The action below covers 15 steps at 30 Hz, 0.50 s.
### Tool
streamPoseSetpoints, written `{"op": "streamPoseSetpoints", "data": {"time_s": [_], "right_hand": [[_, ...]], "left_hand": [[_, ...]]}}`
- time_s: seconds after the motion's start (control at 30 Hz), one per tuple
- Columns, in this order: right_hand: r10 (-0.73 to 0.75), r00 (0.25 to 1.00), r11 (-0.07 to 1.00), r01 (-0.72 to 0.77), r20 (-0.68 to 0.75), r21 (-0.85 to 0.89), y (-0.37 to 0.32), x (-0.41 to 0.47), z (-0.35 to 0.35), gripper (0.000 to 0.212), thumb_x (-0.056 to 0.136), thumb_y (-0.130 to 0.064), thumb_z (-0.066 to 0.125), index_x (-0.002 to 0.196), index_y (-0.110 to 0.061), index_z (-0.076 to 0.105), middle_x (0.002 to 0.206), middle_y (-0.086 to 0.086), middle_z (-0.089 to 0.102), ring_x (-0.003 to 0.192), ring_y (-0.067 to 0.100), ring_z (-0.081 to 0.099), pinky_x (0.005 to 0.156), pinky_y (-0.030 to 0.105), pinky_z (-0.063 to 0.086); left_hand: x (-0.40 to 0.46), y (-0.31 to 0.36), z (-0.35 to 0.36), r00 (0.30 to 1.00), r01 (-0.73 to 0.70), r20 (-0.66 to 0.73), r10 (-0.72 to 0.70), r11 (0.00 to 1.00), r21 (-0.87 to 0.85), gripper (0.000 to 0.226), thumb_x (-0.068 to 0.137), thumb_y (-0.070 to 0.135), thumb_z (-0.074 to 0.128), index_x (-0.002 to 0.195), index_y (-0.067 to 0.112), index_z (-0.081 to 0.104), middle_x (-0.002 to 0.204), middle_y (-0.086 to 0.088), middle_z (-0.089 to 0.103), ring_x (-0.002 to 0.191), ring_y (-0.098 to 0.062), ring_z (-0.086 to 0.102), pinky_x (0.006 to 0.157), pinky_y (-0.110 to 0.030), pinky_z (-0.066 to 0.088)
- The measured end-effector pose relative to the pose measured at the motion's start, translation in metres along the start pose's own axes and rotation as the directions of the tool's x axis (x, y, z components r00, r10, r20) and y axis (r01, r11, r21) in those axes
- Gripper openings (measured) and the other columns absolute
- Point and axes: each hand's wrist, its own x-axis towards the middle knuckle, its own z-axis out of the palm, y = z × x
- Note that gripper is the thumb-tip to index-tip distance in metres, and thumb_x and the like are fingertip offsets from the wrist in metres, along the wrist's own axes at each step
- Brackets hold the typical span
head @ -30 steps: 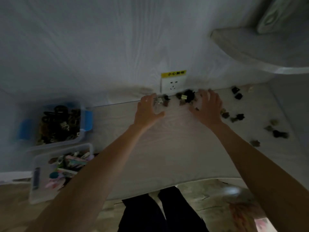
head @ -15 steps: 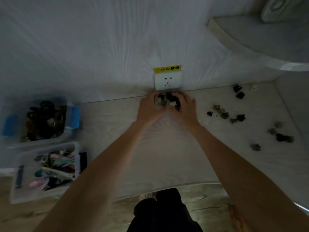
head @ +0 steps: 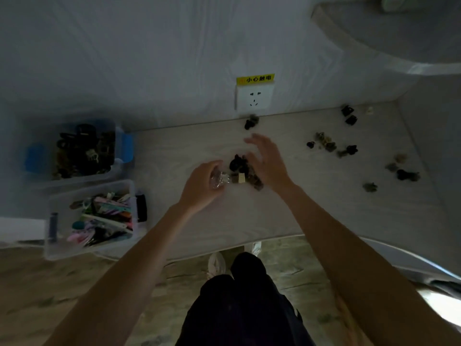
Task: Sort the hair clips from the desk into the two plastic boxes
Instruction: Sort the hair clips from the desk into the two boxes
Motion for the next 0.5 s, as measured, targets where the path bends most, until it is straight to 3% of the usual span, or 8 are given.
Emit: {"op": "streamPoseSetpoints", "data": {"time_s": [0.1,0.2,0.27,0.33,0.43,0.5], "right_hand": [[-0.031,1.000,0.986,0.030,-0.005,-0.163,0.008,0.040,-0.019,0.040,0.094,-0.023,0.044,0.132,-0.012,0.047,0.144,0.012,0.040,0.133,0.028,0.033,0.111,0.034,0.022],[-0.140,0.984,0.922,0.169,0.108,-0.348,0.018,0.075,-0.019,0.036,0.096,-0.017,0.043,0.130,-0.007,0.050,0.141,0.017,0.044,0.132,0.033,0.038,0.113,0.038,0.023],[-0.211,0.960,0.853,0.273,0.185,-0.446,0.026,0.086,-0.012,0.040,0.093,-0.024,0.038,0.117,-0.001,0.060,0.127,0.022,0.056,0.120,0.039,0.050,0.107,0.047,0.036],[-0.198,0.954,0.815,0.289,0.227,-0.503,0.032,0.086,-0.009,0.050,0.089,-0.034,0.030,0.107,-0.004,0.065,0.118,0.020,0.062,0.114,0.038,0.055,0.099,0.045,0.040],[-0.221,0.954,0.772,0.297,0.200,-0.562,0.039,0.055,-0.011,0.038,0.085,-0.026,0.038,0.094,-0.008,0.070,0.098,0.015,0.068,0.095,0.032,0.063,0.084,0.035,0.029],[-0.246,0.963,0.804,0.266,0.111,-0.532,0.037,0.019,-0.013,0.036,0.083,-0.023,0.039,0.096,-0.007,0.069,0.094,0.017,0.067,0.094,0.031,0.055,0.081,0.037,0.031]], "left_hand": [[-0.004,-0.007,-0.001,1.000,-0.015,0.008,0.015,1.000,0.005,0.068,0.067,0.017,0.076,0.130,0.013,0.049,0.117,-0.010,0.056,0.106,-0.024,0.055,0.094,-0.033,0.044],[-0.007,-0.011,0.003,1.000,-0.011,0.010,0.011,0.999,0.041,0.072,0.066,0.021,0.076,0.132,0.017,0.046,0.121,-0.010,0.055,0.111,-0.027,0.051,0.099,-0.033,0.039],[-0.007,-0.012,0.006,1.000,-0.015,-0.001,0.015,0.998,0.056,0.070,0.068,0.021,0.076,0.131,0.020,0.047,0.121,-0.008,0.055,0.111,-0.026,0.050,0.097,-0.027,0.035],[-0.005,-0.011,0.006,1.000,-0.024,-0.007,0.025,0.997,0.073,0.065,0.069,0.020,0.074,0.129,0.022,0.049,0.119,-0.006,0.056,0.109,-0.025,0.051,0.093,-0.025,0.034],[-0.002,-0.009,0.006,0.999,-0.049,-0.005,0.050,0.992,0.113,0.060,0.070,0.022,0.072,0.125,0.025,0.051,0.115,-0.003,0.057,0.105,-0.026,0.053,0.089,-0.026,0.036],[-0.003,-0.006,0.006,0.999,-0.044,0.012,0.043,0.992,0.120,0.058,0.071,0.021,0.071,0.125,0.025,0.052,0.115,-0.003,0.057,0.105,-0.025,0.051,0.087,-0.024,0.034]]}}
